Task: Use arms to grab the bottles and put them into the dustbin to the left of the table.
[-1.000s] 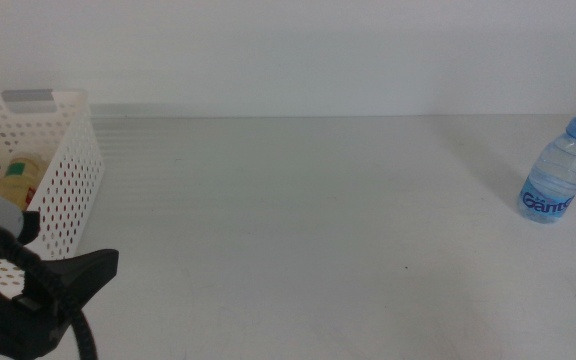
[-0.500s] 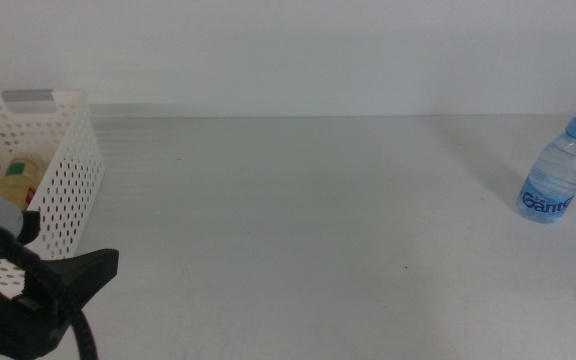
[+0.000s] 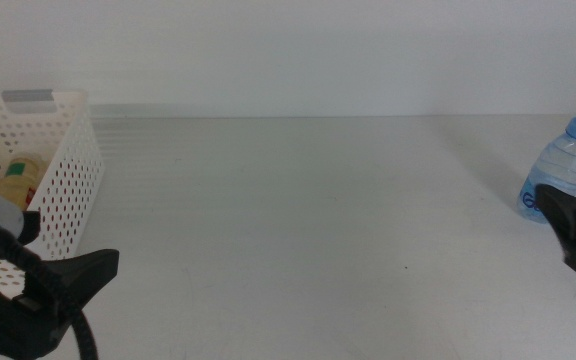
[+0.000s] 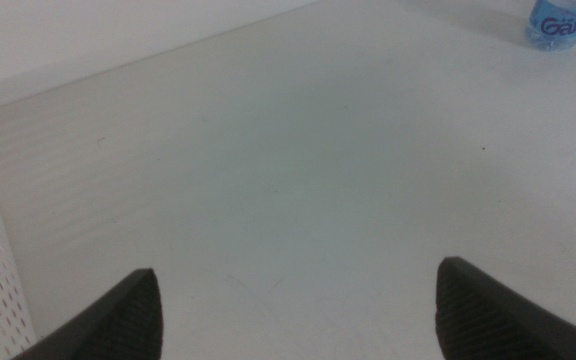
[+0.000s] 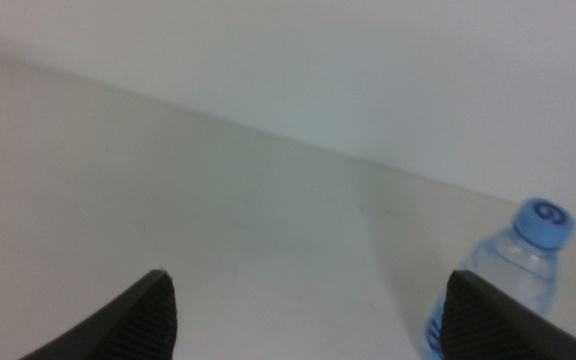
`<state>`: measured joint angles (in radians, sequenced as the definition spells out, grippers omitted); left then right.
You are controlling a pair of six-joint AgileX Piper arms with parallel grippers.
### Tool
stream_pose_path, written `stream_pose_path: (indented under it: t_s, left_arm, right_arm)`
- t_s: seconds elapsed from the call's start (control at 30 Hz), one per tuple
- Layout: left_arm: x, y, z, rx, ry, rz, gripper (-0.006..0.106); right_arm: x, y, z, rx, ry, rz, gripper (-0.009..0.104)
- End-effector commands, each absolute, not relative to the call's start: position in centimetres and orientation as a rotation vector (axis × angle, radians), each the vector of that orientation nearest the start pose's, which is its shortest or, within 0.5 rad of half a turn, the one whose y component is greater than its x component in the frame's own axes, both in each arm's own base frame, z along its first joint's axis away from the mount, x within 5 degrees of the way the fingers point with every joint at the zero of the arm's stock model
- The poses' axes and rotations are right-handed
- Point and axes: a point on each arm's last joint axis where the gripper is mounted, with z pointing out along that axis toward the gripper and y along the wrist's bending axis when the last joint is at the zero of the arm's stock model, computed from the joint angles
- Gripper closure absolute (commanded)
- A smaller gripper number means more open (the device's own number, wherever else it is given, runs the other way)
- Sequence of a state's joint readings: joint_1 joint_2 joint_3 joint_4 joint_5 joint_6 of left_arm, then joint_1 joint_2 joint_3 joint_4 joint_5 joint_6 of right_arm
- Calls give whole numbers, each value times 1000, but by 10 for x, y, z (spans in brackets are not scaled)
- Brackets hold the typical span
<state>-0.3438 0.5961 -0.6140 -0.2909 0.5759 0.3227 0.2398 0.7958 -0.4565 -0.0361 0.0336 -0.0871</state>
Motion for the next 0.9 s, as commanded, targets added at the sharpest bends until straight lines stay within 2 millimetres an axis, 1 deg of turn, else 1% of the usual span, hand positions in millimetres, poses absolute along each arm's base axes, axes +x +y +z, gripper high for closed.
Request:
stream_pose_path:
  t_s: [0.0, 0.1, 0.17, 0.3, 0.5, 0.6, 0.73, 0.87]
  left_arm:
    - [106, -53, 335, 474, 1885, -351, 10]
    - [106, -53, 335, 474, 1885, -351, 10]
    - [106, -53, 335, 474, 1885, -351, 10]
    - [106, -53, 335, 474, 1885, -351, 10]
    - [106, -53, 335, 474, 1885, -351, 10]
    - [106, -53, 335, 474, 1885, -351, 10]
    - [106, -53, 335, 474, 1885, -351, 10]
    - [106, -53, 335, 474, 1885, -351, 10]
  right_arm:
    - [172, 41, 293, -272, 1668, 113, 19]
    - [178, 39, 277, -168, 1635, 146, 21]
    - [184, 38, 268, -127, 1661, 141, 22]
    - [200, 35, 250, -103, 1725, 49, 26]
    - [220, 23, 233, 6, 1715, -120, 26]
    - [227, 19, 224, 27, 1708, -201, 25]
    - [234, 18, 216, 50, 1689, -235, 24]
    - [240, 17, 211, 88, 1653, -250, 18]
